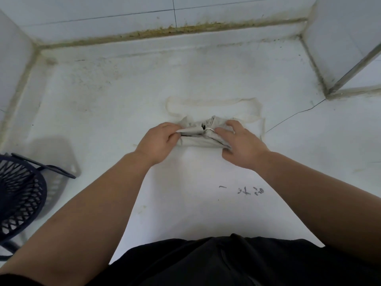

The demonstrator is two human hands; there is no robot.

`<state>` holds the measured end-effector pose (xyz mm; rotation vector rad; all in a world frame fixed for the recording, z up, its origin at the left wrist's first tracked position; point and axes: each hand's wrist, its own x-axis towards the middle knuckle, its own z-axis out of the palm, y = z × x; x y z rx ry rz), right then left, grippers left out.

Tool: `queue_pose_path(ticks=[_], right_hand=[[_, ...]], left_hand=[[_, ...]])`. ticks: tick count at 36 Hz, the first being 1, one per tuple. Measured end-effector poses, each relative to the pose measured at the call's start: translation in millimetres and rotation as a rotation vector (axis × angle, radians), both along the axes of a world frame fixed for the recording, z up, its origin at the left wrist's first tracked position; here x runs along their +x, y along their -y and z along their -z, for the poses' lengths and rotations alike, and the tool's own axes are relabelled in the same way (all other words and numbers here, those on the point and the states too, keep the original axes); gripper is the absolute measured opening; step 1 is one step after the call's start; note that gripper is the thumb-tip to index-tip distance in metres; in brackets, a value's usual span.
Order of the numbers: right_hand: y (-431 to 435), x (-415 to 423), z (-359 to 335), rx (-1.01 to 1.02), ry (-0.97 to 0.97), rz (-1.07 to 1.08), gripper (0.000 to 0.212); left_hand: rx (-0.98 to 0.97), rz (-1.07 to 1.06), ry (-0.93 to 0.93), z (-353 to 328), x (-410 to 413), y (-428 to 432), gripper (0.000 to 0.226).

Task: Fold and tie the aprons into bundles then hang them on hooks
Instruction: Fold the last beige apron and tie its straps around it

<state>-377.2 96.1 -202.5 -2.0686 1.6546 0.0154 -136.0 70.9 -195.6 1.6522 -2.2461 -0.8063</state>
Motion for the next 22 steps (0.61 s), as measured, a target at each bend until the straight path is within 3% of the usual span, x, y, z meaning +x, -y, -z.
queue_pose_path(ticks=[6, 9, 11, 13, 16, 19, 22], right_hand=[[6, -4, -14, -0.044, 0.275, 0.122, 0.023], [10, -4, -24, 0.035, 0.405, 0.254, 0.028], [11, -6, -26, 0.088, 0.474, 0.344, 0.030], [12, -7, -27, 0.164, 0.570, 0.444, 0.023], [13, -7, -25, 0.233, 0.659, 0.560, 0.030], [12, -1, -28, 0.266, 0.760, 0.629, 0.032], [11, 10, -32, 0.234, 0.746, 0.611, 0.037]], left_hand=[[0.341, -0.251, -0.234, -22, -5, 7, 0.032], [0.415, -0.390, -0.399, -29, -12, 2, 0.030], [0.452, -0.377, -0.463, -31, -17, -3, 0.022], [0.456, -0.326, -0.460, -30, -21, -8, 0.011], [0.415, -0.384, -0.431, -27, -27, -10, 0.037], [0.307, -0.555, -0.405, -24, -38, -15, 0.045], [0.197, -0.688, -0.233, -26, -52, -19, 0.051]])
